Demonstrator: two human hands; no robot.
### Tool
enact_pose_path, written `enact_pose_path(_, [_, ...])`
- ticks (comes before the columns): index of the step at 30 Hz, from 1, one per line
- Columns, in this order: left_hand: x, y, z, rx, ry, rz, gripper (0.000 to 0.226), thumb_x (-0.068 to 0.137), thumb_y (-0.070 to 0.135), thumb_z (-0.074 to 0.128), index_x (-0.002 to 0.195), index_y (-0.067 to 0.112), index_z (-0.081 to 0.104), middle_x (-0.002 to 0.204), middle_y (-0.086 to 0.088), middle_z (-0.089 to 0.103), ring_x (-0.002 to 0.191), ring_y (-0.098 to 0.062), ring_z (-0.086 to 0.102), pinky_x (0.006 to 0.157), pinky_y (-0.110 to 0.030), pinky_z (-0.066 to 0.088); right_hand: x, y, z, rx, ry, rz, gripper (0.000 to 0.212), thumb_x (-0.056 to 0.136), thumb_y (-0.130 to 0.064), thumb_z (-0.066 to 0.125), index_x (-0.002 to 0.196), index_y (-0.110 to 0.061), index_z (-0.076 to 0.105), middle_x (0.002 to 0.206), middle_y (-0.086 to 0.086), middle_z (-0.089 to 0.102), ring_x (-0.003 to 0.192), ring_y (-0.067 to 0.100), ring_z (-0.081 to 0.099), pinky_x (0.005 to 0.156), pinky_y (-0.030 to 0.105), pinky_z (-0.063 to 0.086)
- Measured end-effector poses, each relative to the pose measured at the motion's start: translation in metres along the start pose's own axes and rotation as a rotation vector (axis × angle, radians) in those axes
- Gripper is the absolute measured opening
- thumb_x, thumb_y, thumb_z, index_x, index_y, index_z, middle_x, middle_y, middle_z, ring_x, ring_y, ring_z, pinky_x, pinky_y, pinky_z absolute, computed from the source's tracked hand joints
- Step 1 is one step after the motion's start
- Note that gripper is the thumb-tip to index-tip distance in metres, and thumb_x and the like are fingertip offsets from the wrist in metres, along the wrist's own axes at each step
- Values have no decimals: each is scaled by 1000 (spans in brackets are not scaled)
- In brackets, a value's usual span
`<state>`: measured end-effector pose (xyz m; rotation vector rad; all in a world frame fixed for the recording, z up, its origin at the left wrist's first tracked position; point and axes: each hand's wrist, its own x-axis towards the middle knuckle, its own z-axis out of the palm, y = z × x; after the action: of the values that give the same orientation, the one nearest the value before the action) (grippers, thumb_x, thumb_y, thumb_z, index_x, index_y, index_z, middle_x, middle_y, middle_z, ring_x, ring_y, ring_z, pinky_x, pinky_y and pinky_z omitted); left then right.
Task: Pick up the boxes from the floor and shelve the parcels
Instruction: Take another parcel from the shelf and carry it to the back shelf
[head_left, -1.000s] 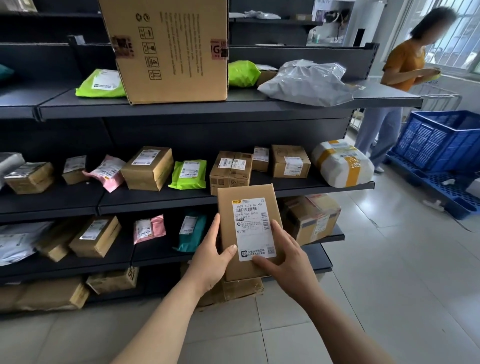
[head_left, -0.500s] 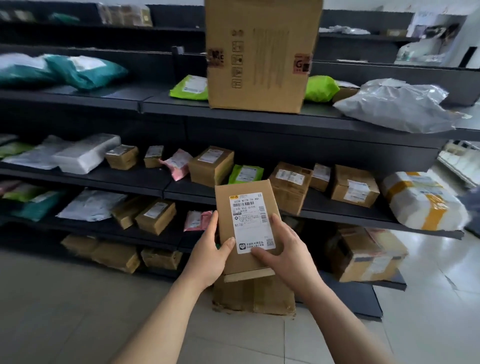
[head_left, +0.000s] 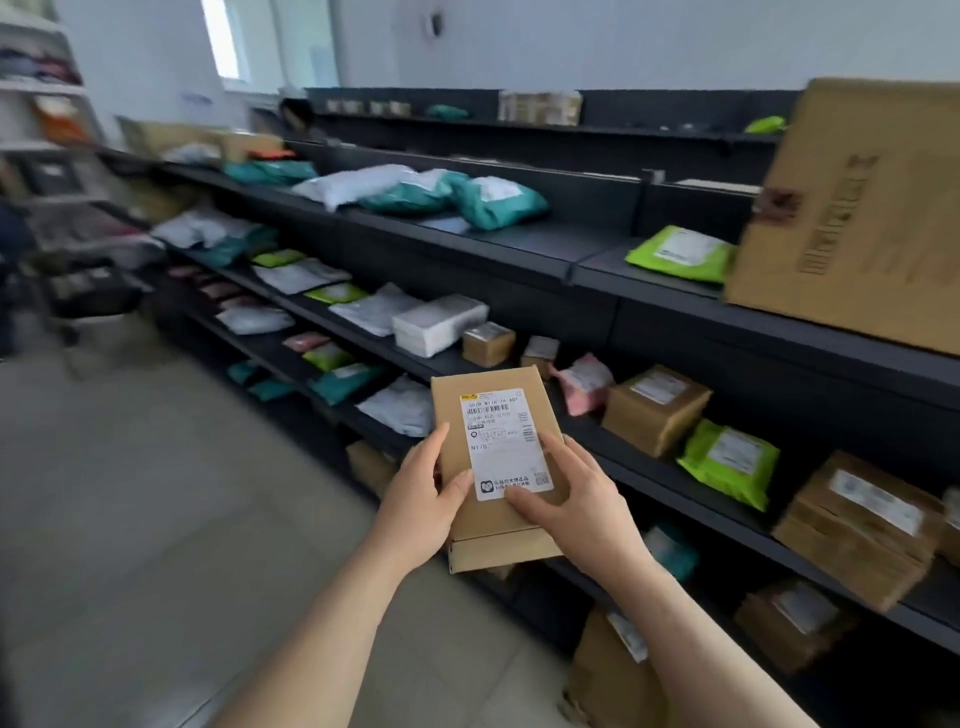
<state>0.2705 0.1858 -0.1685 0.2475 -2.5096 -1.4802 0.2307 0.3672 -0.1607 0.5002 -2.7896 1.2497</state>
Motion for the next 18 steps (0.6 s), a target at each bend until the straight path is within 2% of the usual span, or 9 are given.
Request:
enact_pose_path(2, [10,-11,-31,4,43,-18,66,93,28,57,150,30,23,152,7,31,136,-12,36,113,-36,33,19,-24,22,35,-26,-57,72,79,-52,67,142,-42,35,141,-25,36,113,-5,38,90,24,38])
enact_pose_path(5, [27,-35,-87,32,130,-48,65,93,28,56,150,29,24,152,7,30,137,-11,33,112,-31,30,53,-65,66,58,-74,-122,71,77,-55,66,140,-44,37,138,-25,39,115,-2,41,89,24,40])
enact_pose_path(7, [37,-46,-120,51,165,-64,64,94,29,55,150,29,24,153,8,29,139,-10,32,110,-28,29,72,-93,90,74,-102,-165,69,78,-54,66,139,-42,39,126,-27,41,110,-3,42,85,23,40])
enact_pose_path(11, [59,-77,-197,66,222,-89,65,93,29,58,149,30,26,152,9,33,137,-6,33,111,-27,31,109,-152,141,98,-145,-232,66,79,-51,67,138,-43,40,109,-38,34,108,-3,41,85,22,36])
enact_pose_path(15, [74,-105,-256,41,261,-131,68,91,27,61,148,34,25,151,11,34,136,-5,34,113,-32,32,142,-195,189,142,-197,-306,62,81,-44,69,136,-46,41,96,-49,28,92,-20,41,70,8,36])
enact_pose_path(17, [79,-119,-279,46,285,-154,69,91,25,61,149,33,25,151,12,34,136,-5,33,113,-33,32,155,-213,212,166,-244,-337,59,81,-43,69,130,-55,39,96,-49,29,90,-31,36,67,6,36])
enact_pose_path(18, [81,-126,-291,48,300,-167,68,91,25,60,149,32,24,151,12,35,136,-4,33,113,-32,32,161,-222,224,183,-276,-347,57,81,-43,69,125,-60,37,97,-49,30,92,-30,39,67,7,37])
